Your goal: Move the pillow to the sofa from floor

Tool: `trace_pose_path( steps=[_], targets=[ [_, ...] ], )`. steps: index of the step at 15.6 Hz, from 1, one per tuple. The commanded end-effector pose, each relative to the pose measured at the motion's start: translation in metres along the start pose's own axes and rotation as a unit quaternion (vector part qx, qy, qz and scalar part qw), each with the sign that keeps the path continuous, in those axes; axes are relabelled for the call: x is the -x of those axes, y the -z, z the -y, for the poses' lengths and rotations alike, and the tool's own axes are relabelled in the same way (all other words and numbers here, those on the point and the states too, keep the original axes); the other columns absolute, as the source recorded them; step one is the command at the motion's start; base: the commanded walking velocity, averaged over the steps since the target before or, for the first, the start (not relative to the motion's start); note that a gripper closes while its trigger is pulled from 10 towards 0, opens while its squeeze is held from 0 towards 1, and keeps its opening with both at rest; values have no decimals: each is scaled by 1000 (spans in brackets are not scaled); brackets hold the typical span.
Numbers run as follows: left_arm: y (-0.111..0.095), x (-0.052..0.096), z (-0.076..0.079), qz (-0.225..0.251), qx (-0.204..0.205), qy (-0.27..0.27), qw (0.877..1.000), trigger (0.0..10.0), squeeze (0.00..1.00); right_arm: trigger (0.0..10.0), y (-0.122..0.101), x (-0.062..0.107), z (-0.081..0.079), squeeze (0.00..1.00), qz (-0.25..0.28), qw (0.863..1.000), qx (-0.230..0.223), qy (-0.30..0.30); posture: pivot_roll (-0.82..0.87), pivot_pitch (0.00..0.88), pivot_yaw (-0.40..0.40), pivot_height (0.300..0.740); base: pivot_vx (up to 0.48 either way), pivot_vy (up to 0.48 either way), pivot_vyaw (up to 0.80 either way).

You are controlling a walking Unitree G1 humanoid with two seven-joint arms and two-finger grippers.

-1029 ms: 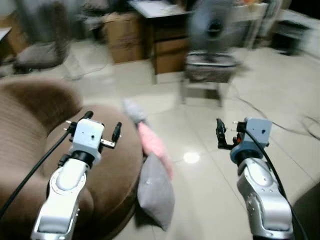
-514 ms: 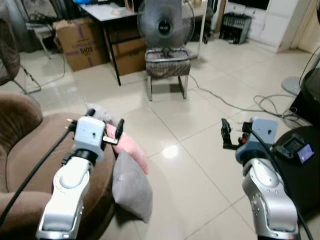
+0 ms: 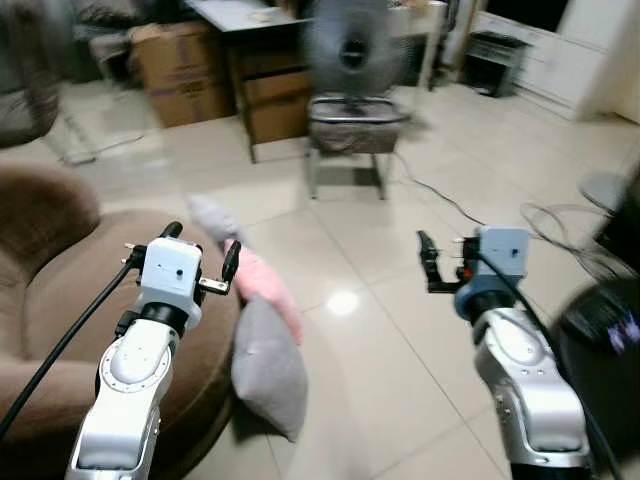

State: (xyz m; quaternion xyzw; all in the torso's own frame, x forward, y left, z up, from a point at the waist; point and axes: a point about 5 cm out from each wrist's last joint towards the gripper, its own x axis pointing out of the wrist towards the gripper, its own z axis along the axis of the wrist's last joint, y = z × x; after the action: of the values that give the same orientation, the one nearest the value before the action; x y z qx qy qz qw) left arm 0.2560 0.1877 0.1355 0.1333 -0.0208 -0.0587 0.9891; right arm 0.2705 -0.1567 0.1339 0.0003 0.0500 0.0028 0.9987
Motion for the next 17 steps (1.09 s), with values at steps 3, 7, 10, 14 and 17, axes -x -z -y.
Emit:
trace_pose_path(
  steps=[3, 7, 10, 14, 17],
  targets=[
    [-2, 2, -2, 4, -6, -5, 1000, 10000, 0, 10000, -4, -2, -3, 0, 10, 1000, -2, -7, -82, 0, 20, 740, 291, 0, 0],
    [-2, 2, -1, 3, -6, -4, 1000, 10000, 0, 10000, -3, -3, -3, 0, 8, 1000, -3, -8, -79, 0, 18, 740, 289, 0, 0],
    [-1, 2, -1, 3, -6, -3, 1000, 10000, 0, 10000, -3, -3, -3, 0, 8, 1000, -2, -8, -79, 0, 18, 740, 291, 0, 0],
    [0, 1, -2, 1, -9, -4, 1000, 10000, 0, 10000, -2, -4, -4, 0, 1, 1000, 3, -17, -79, 0, 22, 740, 292, 0, 0],
    [-1, 0, -3, 1, -10, -6, 1000, 10000, 0, 10000, -3, -5, -6, 0, 3, 1000, 13, -25, -78, 0, 24, 740, 291, 0, 800]
  ],
)
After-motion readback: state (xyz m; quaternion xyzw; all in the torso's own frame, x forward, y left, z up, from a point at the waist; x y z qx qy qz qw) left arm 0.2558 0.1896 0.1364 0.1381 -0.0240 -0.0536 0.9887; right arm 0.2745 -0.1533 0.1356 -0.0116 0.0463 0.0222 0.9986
